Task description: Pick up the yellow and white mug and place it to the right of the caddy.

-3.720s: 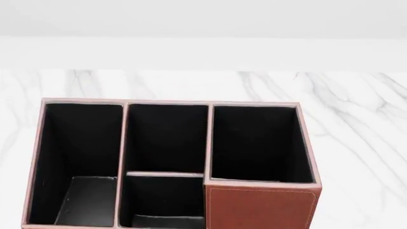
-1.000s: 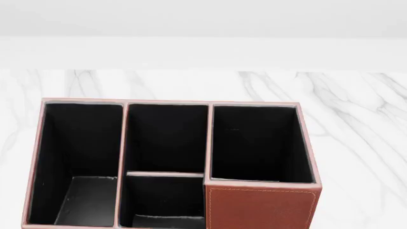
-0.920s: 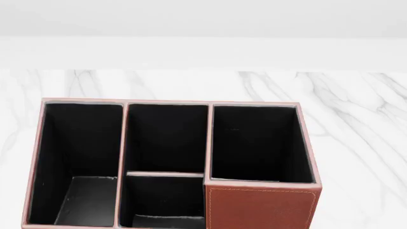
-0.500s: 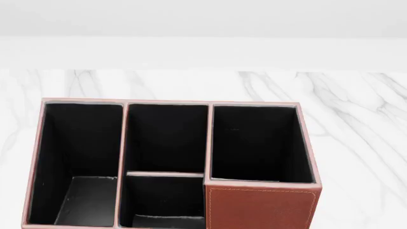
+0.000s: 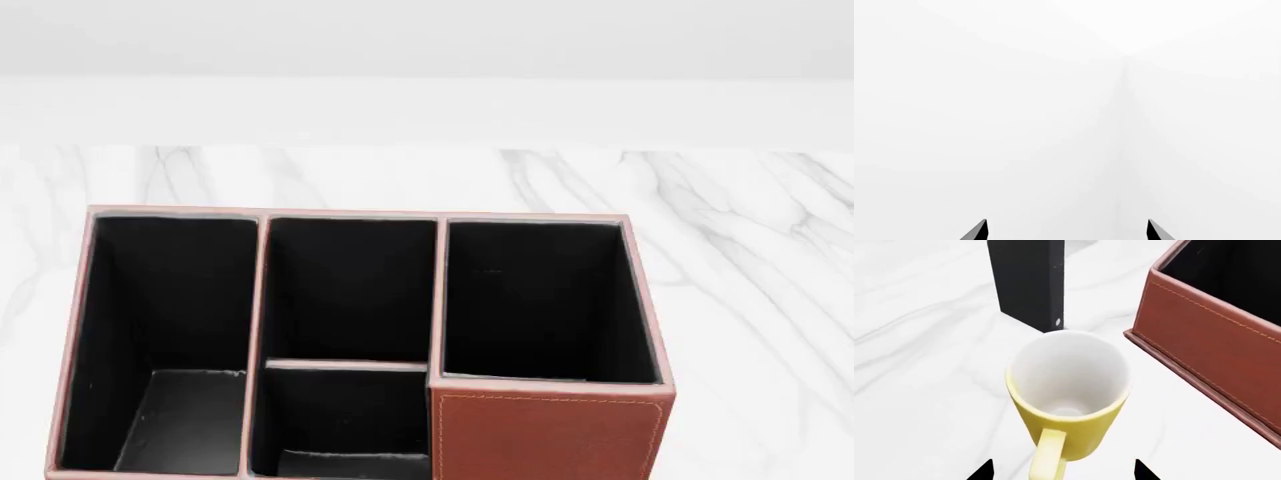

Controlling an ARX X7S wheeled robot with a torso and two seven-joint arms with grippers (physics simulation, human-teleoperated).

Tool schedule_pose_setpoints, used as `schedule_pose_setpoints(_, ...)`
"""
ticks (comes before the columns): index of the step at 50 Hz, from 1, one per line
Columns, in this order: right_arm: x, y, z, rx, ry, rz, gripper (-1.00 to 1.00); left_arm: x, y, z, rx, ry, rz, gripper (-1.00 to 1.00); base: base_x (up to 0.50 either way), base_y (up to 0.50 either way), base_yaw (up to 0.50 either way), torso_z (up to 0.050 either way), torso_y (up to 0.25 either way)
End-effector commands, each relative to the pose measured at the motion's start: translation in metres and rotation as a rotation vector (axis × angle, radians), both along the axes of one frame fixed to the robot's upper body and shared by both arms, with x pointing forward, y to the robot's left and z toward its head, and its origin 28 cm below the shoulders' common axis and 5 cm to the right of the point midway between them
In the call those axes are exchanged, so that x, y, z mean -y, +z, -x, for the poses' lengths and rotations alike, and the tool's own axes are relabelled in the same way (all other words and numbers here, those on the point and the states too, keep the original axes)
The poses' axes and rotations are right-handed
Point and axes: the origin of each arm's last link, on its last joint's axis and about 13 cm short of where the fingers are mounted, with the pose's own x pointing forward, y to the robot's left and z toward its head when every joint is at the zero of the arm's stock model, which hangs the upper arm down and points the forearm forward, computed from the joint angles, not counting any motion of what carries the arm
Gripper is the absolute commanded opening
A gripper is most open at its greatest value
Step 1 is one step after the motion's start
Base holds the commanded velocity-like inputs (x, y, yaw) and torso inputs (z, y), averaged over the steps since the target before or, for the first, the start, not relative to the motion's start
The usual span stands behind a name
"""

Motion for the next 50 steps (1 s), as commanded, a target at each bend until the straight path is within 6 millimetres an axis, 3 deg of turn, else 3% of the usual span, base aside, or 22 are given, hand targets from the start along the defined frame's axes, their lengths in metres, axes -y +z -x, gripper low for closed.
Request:
schedule_pose_setpoints(1, 0.002, -0.004, -0.012, -0.016, -0.023, -0.013, 1.0, 0.0, 0.0, 0.0, -0.002, -0.001, -0.002, 1.0, 0.0, 0.0, 0.0, 0.0, 0.0)
schedule_pose_setpoints(12, -0.007, -0.018, -0.002, -0.01, 0.051, 0.031, 1.0, 0.001, 0.0, 0.0, -0.001, -0.003, -0.002, 1.0, 0.0, 0.0, 0.0, 0.0, 0.0)
schedule_pose_setpoints(13, -0.007, -0.018, -0.002, -0.012, 0.054, 0.029, -1.0, 0.001, -0.001, -0.001, -0.001, -0.004, -0.002, 1.0, 0.0, 0.0, 0.0, 0.0, 0.0)
schedule_pose_setpoints(36, -0.003, -0.011, -0.004, 0.005, 0.029, -0.002, -1.0, 0.002, 0.0, -0.004, -0.002, -0.014, -0.011, 1.0, 0.0, 0.0, 0.0, 0.0, 0.0)
schedule_pose_setpoints(41, -0.001, 0.0, -0.002, 0.048, 0.016, -0.023, -1.0, 0.002, 0.0, -0.004, -0.004, -0.014, -0.009, 1.0, 0.0, 0.0, 0.0, 0.0, 0.0)
schedule_pose_setpoints(50, 0.005, 0.048, 0.011, 0.263, -0.052, -0.089, -1.0, 0.003, 0.0, -0.005, -0.005, -0.016, -0.009, 1.0, 0.0, 0.0, 0.0, 0.0, 0.001)
